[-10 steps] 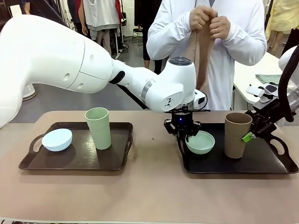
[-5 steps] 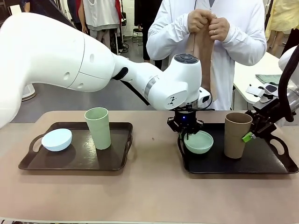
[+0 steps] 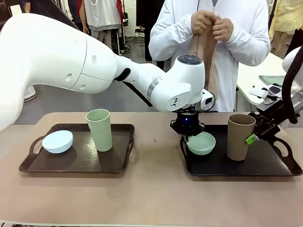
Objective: Set up a tray with a mat and arrange the tableware.
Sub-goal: Pick up the Picnic Bowl and Reusable plastic cup from the Handle tray in front of the human's position and hold them in the air.
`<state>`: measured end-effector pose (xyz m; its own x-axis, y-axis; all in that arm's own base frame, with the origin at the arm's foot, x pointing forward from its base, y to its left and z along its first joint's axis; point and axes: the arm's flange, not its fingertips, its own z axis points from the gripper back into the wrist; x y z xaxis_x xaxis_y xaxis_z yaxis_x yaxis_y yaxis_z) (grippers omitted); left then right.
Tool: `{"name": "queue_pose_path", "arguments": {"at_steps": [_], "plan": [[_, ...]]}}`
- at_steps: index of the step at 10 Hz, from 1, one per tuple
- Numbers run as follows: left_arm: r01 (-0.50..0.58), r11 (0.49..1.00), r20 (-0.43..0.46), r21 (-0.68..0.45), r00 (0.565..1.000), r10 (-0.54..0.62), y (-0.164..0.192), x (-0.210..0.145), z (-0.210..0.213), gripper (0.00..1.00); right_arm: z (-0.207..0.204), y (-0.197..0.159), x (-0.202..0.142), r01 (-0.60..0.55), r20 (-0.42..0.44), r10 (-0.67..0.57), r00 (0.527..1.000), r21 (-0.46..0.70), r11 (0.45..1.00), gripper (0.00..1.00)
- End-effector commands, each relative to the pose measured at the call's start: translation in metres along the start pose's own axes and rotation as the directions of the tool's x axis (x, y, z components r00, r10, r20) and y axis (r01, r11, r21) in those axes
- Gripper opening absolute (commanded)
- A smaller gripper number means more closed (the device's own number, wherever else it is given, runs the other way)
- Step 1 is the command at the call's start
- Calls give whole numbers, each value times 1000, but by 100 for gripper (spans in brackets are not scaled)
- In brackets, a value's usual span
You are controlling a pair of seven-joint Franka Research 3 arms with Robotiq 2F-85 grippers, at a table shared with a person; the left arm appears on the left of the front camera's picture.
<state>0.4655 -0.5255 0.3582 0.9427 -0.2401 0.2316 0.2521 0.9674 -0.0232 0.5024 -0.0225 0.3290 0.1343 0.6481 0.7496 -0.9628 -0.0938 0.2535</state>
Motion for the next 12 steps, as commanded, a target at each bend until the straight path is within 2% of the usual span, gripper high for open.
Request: {"name": "queue_pose_path", "arguments": {"at_steps": [1, 2, 3, 4, 5, 6, 8, 12], "plan": [[-24, 999, -9, 27, 1000, 24, -2, 1, -7, 0, -1, -4, -4, -19, -1, 19, 1000, 17, 1000, 0], [-21, 999, -8, 25, 1000, 21, -2, 0, -6, 0, -1, -4, -4, -25, -3, 25, 1000, 19, 999, 26], [-18, 1000, -7, 25, 1000, 18, -2, 1, -4, 0, -1, -4, -4, -28, -3, 28, 1000, 21, 999, 26], [-17, 1000, -5, 25, 1000, 17, -2, 1, -2, 0, 0, -4, -4, -31, -4, 31, 1000, 21, 999, 0], [-16, 1000, -5, 20, 1000, 16, -2, 0, 1, 0, 0, -4, -4, -36, -2, 36, 999, 20, 999, 26], [-28, 1000, -17, 6, 999, 28, -2, -3, 9, 0, 3, -1, -2, -43, 4, 43, 999, 13, 999, 0], [-28, 999, -9, -38, 1000, 28, -6, -16, 45, 0, 25, 20, 10, -79, 44, 80, 996, -20, 997, 0], [-14, 999, 76, -51, 997, 18, -12, -47, 138, 0, 89, 95, 56, -206, 11, 210, 978, -159, 966, 0]]}}
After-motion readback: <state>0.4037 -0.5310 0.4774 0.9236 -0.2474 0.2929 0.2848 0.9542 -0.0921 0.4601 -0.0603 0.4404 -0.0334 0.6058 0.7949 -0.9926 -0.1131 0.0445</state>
